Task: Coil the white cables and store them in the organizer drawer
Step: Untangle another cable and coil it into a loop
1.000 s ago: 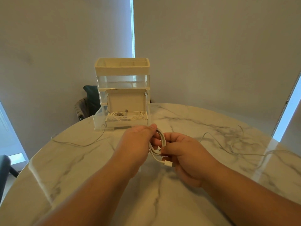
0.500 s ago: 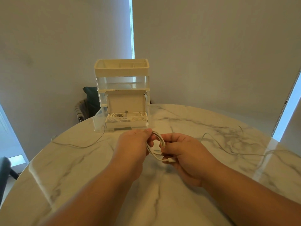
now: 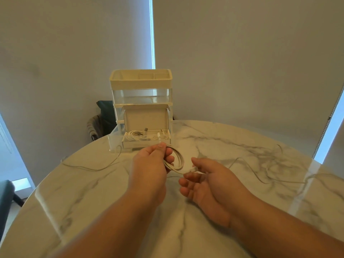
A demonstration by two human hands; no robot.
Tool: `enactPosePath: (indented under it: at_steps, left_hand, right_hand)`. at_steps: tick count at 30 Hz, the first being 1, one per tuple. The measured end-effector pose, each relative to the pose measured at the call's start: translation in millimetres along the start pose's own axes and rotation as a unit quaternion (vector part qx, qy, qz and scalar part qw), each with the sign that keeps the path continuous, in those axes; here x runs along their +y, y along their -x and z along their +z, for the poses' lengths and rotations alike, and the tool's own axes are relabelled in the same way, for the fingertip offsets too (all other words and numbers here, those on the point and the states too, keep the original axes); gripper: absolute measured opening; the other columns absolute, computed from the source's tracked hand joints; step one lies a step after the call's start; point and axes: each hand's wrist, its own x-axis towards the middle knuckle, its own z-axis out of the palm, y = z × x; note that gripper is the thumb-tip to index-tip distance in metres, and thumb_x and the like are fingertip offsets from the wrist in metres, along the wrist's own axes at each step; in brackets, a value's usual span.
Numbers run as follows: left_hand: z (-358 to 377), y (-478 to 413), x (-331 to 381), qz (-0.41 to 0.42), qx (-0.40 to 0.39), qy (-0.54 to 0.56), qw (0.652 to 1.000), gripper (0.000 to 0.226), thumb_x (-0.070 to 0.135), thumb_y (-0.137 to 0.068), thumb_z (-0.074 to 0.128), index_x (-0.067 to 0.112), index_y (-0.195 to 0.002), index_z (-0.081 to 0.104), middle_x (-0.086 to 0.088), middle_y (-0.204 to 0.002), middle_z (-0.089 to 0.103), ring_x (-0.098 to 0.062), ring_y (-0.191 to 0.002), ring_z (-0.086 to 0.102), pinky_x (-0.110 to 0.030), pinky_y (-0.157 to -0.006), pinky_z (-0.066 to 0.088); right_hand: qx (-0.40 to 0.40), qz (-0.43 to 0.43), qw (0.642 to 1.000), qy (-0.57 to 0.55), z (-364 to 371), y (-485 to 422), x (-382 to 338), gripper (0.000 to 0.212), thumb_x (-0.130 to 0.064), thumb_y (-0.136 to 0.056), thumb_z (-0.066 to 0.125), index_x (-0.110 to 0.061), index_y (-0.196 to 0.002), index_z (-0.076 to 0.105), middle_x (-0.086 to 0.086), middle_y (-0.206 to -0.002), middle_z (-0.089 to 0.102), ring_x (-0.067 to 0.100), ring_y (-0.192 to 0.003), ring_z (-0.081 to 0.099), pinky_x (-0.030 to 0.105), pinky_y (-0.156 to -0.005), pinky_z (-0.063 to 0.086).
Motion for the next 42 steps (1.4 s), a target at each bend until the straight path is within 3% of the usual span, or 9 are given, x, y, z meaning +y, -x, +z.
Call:
enactPosePath:
  at_steps: [5,10,14,20,24,30,33,39,42]
  left_hand:
    - [3,4,-4,0.012,-0.006,0.028,1.000,0.018,0.016,-0.099,0.055,0.006,-0.091,0.068,-0.002,-0.069,0.067,-0.011,-0.065,0.062,-0.029,-0.066,0.053]
    - [10,10,-9,-0.003,-0.035,0.058,0.998,0.020,0.018,-0.100,0.055,0.001,-0.099,0.067,-0.007,-0.076,0.066,-0.015,-0.070,0.064,-0.029,-0.065,0.056]
    - [15,16,-11,-0.030,-0.046,0.074,0.996,0.018,0.017,-0.099,0.056,0.001,-0.097,0.066,-0.008,-0.075,0.065,-0.015,-0.067,0.064,-0.026,-0.058,0.055]
    - [10,15,-12,0.055,-0.005,-0.101,0.993,0.024,0.029,-0.097,0.058,0.011,-0.086,0.070,0.008,-0.069,0.070,0.004,-0.052,0.059,-0.009,-0.046,0.043]
    - [9,17,-11,0.055,-0.005,-0.133,0.990,0.024,0.032,-0.097,0.058,0.015,-0.084,0.071,0.006,-0.074,0.072,-0.001,-0.062,0.062,-0.018,-0.056,0.046]
    - [8,17,-14,0.079,-0.010,-0.163,0.983,0.018,0.034,-0.096,0.060,0.023,-0.086,0.070,0.007,-0.080,0.072,0.003,-0.068,0.062,-0.022,-0.065,0.042]
    - [6,14,-15,0.070,-0.012,-0.165,0.984,0.018,0.034,-0.095,0.060,0.024,-0.087,0.071,0.006,-0.079,0.073,-0.008,-0.077,0.065,-0.027,-0.070,0.047]
    - [5,12,-17,0.047,-0.013,-0.176,0.983,0.021,0.037,-0.095,0.060,0.023,-0.086,0.072,0.007,-0.080,0.073,-0.015,-0.086,0.065,-0.031,-0.072,0.045]
    - [5,11,-17,0.048,-0.014,-0.183,0.982,0.024,0.038,-0.095,0.059,0.023,-0.083,0.072,0.003,-0.082,0.073,-0.016,-0.081,0.065,-0.031,-0.068,0.045]
  right_hand:
    - [0.058,-0.065,0.996,0.007,3,-3,12,0.007,-0.007,-0.097,0.055,-0.001,-0.095,0.052,0.011,-0.069,0.057,0.021,-0.055,0.062,0.029,-0.048,0.052]
    - [0.063,-0.054,0.997,-0.001,1,-3,9,0.005,-0.005,-0.098,0.054,-0.004,-0.092,0.054,0.014,-0.079,0.058,0.023,-0.059,0.061,0.034,-0.055,0.055]
    - [0.045,-0.052,0.998,0.012,3,-5,7,0.013,0.008,-0.093,0.049,0.003,-0.098,0.060,0.010,-0.062,0.062,0.013,-0.049,0.056,0.026,-0.048,0.053]
    - [0.011,-0.030,0.998,0.052,4,1,3,0.026,0.006,-0.087,0.045,0.000,-0.084,0.070,0.009,-0.067,0.059,0.015,-0.056,0.050,0.029,-0.051,0.047]
    - [-0.015,-0.015,0.999,0.046,2,5,-1,0.017,-0.008,-0.086,0.054,-0.005,-0.086,0.070,0.009,-0.073,0.065,0.019,-0.068,0.057,0.032,-0.058,0.046]
    - [-0.030,-0.039,0.994,0.098,-1,-1,-1,0.014,0.002,-0.089,0.059,-0.009,-0.084,0.066,0.003,-0.066,0.065,0.010,-0.057,0.054,0.025,-0.055,0.042]
    - [-0.040,-0.047,0.992,0.113,-4,-3,-5,0.009,0.001,-0.088,0.061,-0.006,-0.091,0.066,0.005,-0.072,0.065,0.011,-0.059,0.055,0.026,-0.057,0.044]
    - [-0.021,-0.121,0.990,0.067,-4,-3,-8,0.036,0.013,-0.084,0.060,-0.011,-0.109,0.055,0.003,-0.068,0.068,0.012,-0.058,0.062,0.032,-0.064,0.047]
    - [-0.022,-0.154,0.983,0.094,-5,-3,-8,0.031,0.011,-0.084,0.061,-0.012,-0.105,0.063,0.005,-0.071,0.067,0.013,-0.060,0.062,0.034,-0.065,0.049]
